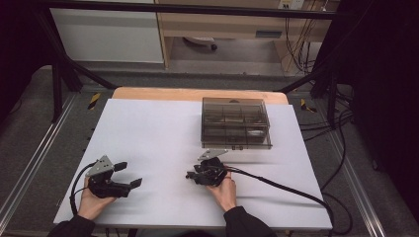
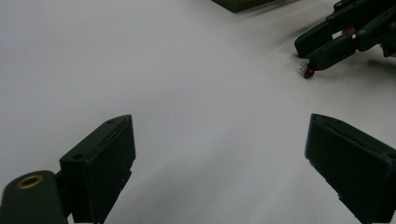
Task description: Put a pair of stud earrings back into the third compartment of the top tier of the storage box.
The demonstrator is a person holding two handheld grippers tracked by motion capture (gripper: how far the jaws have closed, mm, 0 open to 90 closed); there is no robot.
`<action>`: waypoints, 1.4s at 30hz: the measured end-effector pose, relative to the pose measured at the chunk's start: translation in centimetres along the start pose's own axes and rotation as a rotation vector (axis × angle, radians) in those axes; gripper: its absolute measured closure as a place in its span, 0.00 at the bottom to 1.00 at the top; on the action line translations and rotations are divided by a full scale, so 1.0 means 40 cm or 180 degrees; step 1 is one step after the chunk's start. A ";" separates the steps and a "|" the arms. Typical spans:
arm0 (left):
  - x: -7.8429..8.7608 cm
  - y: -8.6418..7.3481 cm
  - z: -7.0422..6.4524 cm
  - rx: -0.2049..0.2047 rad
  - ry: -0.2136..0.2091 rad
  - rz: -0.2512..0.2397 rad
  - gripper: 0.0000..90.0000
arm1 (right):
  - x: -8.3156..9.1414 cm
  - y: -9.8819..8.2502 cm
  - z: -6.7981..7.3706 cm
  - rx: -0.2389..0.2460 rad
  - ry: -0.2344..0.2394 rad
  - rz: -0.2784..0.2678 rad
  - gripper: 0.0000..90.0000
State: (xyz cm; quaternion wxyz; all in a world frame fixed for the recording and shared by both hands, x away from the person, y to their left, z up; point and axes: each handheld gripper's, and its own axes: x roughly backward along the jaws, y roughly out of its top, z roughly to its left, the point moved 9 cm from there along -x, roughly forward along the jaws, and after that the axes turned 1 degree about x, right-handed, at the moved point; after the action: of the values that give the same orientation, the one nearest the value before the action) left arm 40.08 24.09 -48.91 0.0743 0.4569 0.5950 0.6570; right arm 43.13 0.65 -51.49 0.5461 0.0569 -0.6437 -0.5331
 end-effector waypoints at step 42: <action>0.001 0.000 0.000 -0.0002 0.0003 0.0005 0.10 | 0.089 0.035 0.017 0.0104 0.0065 0.0003 0.88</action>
State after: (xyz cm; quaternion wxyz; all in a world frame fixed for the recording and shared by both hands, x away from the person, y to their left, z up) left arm 40.06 24.12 -48.91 0.0735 0.4571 0.5945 0.6574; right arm 41.90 -0.65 -48.03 0.5518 0.0709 -0.6467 -0.5217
